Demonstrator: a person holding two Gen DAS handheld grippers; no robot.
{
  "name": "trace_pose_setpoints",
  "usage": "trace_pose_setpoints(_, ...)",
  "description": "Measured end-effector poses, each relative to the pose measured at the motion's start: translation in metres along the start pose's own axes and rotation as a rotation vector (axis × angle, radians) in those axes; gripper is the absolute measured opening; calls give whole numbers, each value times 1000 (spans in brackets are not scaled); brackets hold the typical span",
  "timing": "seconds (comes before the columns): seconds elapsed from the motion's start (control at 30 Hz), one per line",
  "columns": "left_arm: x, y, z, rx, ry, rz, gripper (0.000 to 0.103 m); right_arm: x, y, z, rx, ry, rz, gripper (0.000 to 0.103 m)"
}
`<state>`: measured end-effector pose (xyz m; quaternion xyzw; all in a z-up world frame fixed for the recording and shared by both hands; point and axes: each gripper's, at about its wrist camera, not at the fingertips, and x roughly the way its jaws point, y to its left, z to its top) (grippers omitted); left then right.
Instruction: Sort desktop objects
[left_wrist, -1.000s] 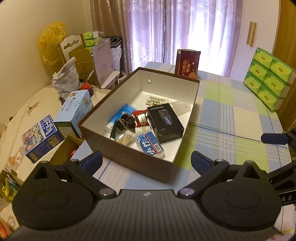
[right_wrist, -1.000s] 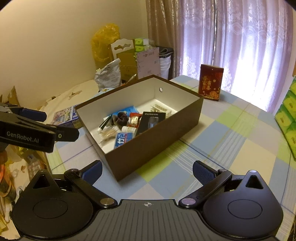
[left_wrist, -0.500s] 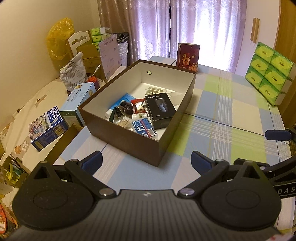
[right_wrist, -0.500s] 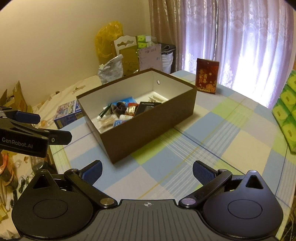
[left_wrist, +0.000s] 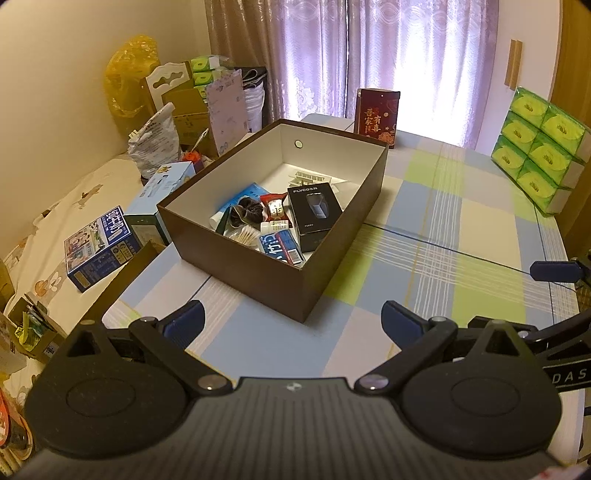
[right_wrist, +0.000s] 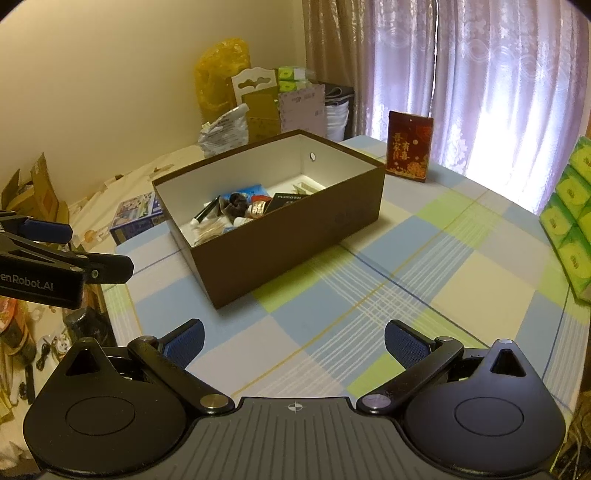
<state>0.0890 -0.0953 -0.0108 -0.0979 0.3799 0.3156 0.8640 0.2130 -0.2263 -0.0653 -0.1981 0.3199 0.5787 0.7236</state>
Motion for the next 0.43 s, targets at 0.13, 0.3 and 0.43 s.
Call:
trace_pose_setpoints(0.13, -2, -1, -1, -3, -3, 9, 100, -2, 0, -3, -1, 1, 6, 101)
trace_pose_setpoints(0.3, -5, -1, -4, -6, -8, 19, 100, -4, 0, -4, 0, 1, 9, 101)
trace_pose_setpoints(0.43, -6, 1, -4, -7, -11, 29, 100, -5, 0, -6, -2, 1, 12, 101)
